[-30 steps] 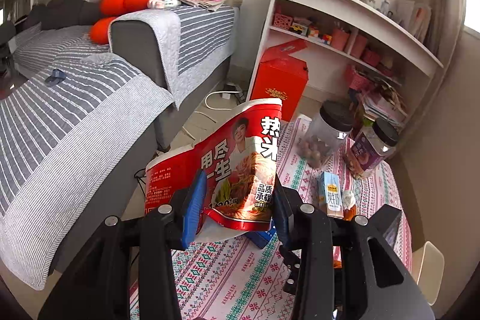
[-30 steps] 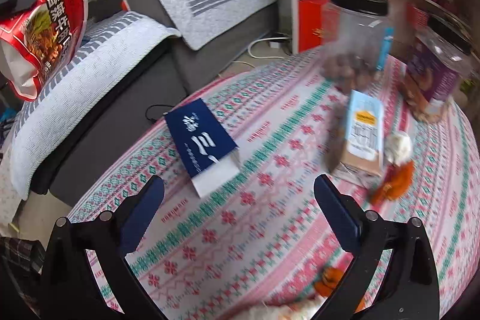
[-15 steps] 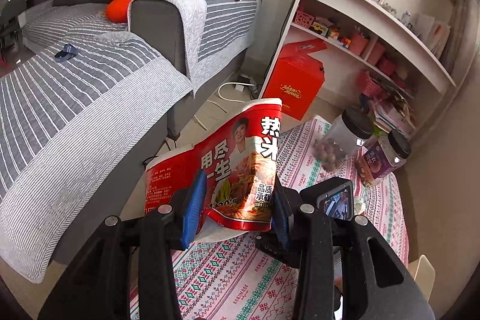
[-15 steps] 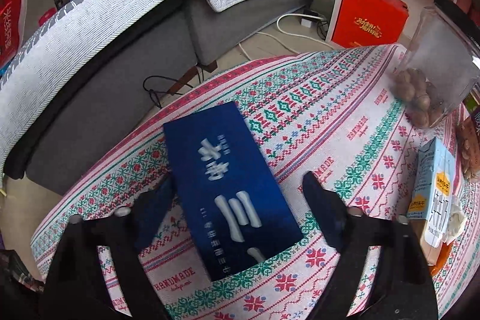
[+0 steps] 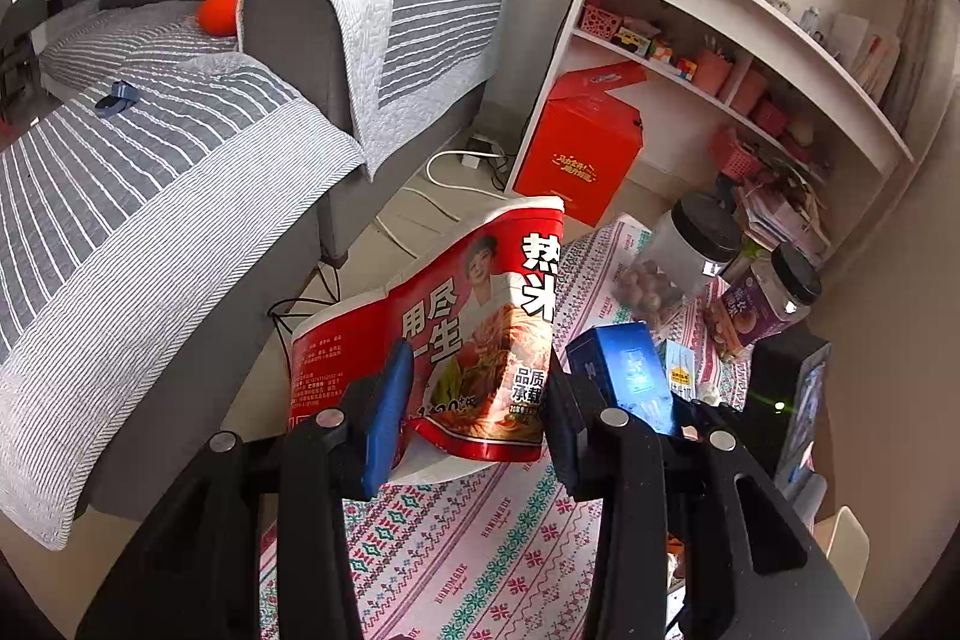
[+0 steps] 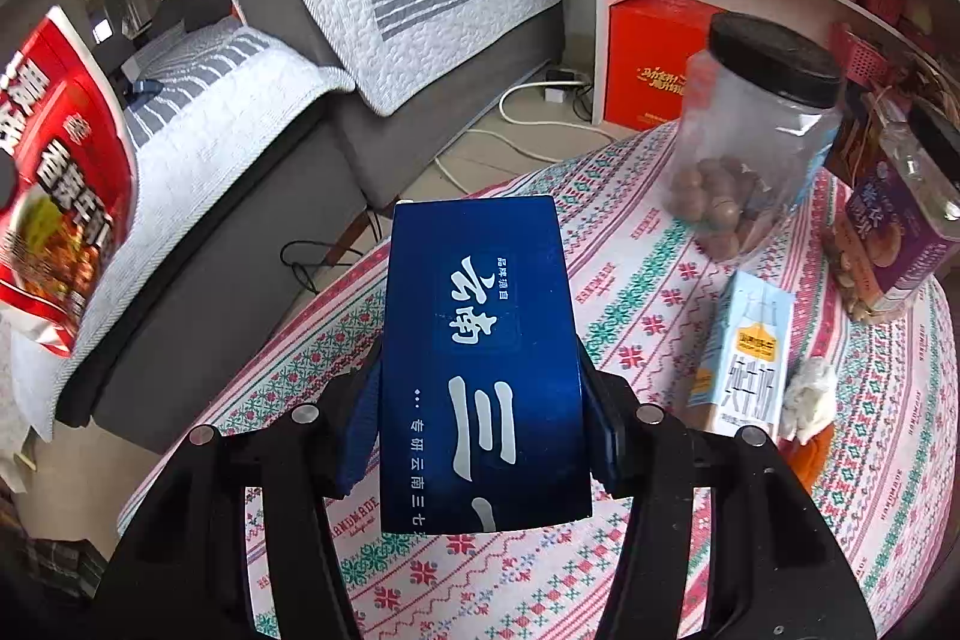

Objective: Collect trash
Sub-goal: 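Grasp the dark blue box with the right gripper and lift it, then carry the blue box to the bin and open the right gripper, then move the left gripper over the bin and open it to drop the red noodle cup, then lower the left gripper to the table and grasp the white crumpled tissue, then grasp the orange peel on the table with the right gripper, then carry the orange peel to the bin and open the right gripper while the left drops the tissue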

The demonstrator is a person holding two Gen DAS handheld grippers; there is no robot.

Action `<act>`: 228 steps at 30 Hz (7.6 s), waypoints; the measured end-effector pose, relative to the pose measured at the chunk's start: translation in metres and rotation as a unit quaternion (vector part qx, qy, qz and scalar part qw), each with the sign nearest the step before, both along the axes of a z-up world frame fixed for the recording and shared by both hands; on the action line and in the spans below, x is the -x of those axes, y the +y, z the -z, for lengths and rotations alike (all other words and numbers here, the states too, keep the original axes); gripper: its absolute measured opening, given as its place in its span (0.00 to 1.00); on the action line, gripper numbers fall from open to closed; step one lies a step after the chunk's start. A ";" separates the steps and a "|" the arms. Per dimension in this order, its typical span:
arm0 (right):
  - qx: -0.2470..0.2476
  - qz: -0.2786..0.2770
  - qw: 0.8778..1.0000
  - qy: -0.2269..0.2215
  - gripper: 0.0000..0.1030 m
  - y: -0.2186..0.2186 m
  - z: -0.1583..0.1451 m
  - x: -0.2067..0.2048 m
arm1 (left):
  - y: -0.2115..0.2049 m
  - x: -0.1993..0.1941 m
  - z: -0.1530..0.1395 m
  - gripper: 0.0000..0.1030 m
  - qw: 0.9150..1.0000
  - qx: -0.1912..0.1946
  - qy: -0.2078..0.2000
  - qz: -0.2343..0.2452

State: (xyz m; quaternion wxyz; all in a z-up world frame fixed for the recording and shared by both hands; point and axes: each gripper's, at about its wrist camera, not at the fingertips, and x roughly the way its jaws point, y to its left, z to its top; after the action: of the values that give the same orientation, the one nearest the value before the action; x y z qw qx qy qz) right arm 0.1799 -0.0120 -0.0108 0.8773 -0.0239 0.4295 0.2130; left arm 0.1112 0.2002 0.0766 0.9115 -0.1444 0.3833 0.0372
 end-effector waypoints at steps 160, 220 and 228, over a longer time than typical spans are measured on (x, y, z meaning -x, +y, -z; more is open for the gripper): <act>0.113 0.077 0.986 0.097 0.87 -0.136 0.065 0.093 | -0.155 0.020 0.155 0.44 0.938 -0.077 0.262 0.215; 0.018 0.214 0.974 -0.076 0.17 -0.249 -0.050 0.144 | -0.266 0.030 0.053 0.45 0.968 -0.054 0.030 0.244; 0.022 0.272 0.958 -0.082 0.17 -0.300 -0.055 0.170 | -0.294 0.040 0.058 0.45 0.961 -0.063 0.030 0.267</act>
State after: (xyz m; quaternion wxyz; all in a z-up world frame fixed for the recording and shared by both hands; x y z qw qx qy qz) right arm 0.0099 -0.3117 0.0447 0.9336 0.0574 0.3507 -0.0463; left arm 0.0717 -0.0939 0.0190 0.8835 0.0224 0.4323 -0.1788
